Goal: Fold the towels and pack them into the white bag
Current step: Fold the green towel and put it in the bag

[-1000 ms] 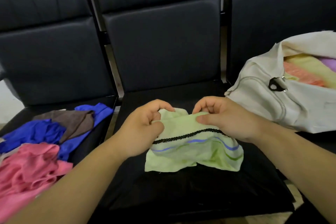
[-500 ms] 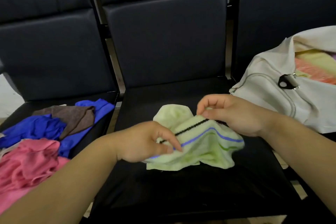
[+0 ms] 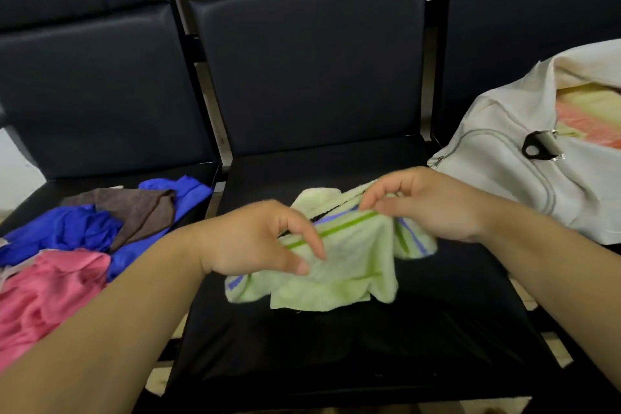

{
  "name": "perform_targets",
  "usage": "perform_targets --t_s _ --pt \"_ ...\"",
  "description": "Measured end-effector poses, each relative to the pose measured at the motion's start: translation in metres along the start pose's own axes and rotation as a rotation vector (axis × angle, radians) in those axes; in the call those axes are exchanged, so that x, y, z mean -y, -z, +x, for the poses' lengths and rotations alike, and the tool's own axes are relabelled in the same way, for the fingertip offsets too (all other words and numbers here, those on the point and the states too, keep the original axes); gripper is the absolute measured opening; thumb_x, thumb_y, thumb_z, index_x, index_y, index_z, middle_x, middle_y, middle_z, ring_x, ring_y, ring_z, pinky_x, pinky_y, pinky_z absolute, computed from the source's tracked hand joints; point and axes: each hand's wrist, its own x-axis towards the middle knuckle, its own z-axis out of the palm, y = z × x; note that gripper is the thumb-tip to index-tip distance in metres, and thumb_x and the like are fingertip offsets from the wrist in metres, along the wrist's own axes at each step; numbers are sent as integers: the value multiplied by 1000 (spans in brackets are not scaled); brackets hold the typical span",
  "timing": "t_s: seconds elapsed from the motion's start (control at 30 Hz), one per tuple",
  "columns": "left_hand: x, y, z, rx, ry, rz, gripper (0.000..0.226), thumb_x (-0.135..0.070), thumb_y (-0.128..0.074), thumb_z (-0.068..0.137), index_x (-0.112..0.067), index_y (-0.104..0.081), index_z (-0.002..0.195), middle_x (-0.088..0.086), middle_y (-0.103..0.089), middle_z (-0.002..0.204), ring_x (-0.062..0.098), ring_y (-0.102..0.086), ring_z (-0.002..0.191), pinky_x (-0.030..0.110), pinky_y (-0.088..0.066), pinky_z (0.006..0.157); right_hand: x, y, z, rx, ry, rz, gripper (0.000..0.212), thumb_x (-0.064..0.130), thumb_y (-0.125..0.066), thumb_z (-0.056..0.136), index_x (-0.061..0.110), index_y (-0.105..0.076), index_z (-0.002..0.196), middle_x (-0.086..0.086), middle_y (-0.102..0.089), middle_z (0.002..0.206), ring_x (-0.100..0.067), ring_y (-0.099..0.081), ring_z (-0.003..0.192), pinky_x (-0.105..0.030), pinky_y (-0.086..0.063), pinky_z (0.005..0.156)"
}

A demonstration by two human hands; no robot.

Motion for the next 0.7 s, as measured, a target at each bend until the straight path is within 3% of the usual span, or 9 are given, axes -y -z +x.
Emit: perform_targets --t_s 0.07,0.17,0.23,0.3,0.4,0.5,0.57,0.63,0.7 --pt "9 -2 2 109 88 159 24 -30 -74 89 -50 -73 102 -5 -72 92 25 -68 86 37 -55 88 2 -9 -1 -24 20 317 30 2 -56 99 19 -76 85 2 -75 99 -17 -69 93 -31 -55 87" --pt "15 0 4 -5 89 153 24 -28 -64 98 -49 -73 107 -13 -74 98 10 -69 89 35 -54 90 10 -23 -4 26 82 459 26 -1 -66 92 19 -74 77 1 -71 86 -13 -67 80 -26 -57 73" --pt "14 6 2 -179 80 -33 26 -23 -58 103 -42 -75 107 -8 -73 93 7 -63 73 34 -53 75 14 -21 -8 183 106 101 21 5 -80 82 26 -78 83 10 -72 83 -8 -66 75 -20 -53 73" --pt "10 9 -1 -285 46 -247 31 -16 -52 105 -34 -77 107 -4 -75 106 8 -69 90 34 -53 85 14 -20 -9 342 24 -348 22 13 -82 82 32 -79 93 18 -68 70 -3 -62 61 -12 -46 63" --pt "-1 6 -2 -256 -44 -301 26 -14 -58 101 -31 -78 105 -12 -73 116 5 -66 113 27 -48 99 11 -19 -1 195 -16 -561 13 25 -78 87 36 -79 94 17 -69 71 -4 -61 59 -15 -47 65" --pt "-7 6 -2 -122 -51 -173 25 -13 -79 85 -33 -78 100 -23 -72 106 -5 -65 102 13 -46 90 5 -2 7 -53 -6 -301 11 28 -74 91 37 -78 90 0 -75 93 -14 -70 79 -29 -57 77" --pt "-1 5 0 -4 17 7 27 -16 -82 84 -37 -78 100 -23 -72 100 -4 -65 88 16 -48 83 2 0 7 -124 5 18 16 16 -67 95 28 -78 93 -2 -76 103 -22 -72 98 -30 -59 85" --pt "4 1 4 15 89 144 24 -23 -78 88 -44 -76 101 -17 -73 104 5 -68 91 33 -54 92 2 -11 6 -106 64 292 22 4 -64 95 20 -76 88 3 -76 97 -15 -71 96 -23 -56 83" --pt "6 2 8 -104 83 132 22 -22 -72 93 -41 -76 102 -23 -73 100 -1 -68 94 29 -54 95 6 -22 4 -41 131 323 27 1 -70 90 26 -76 78 10 -72 87 -7 -68 86 -21 -53 78"
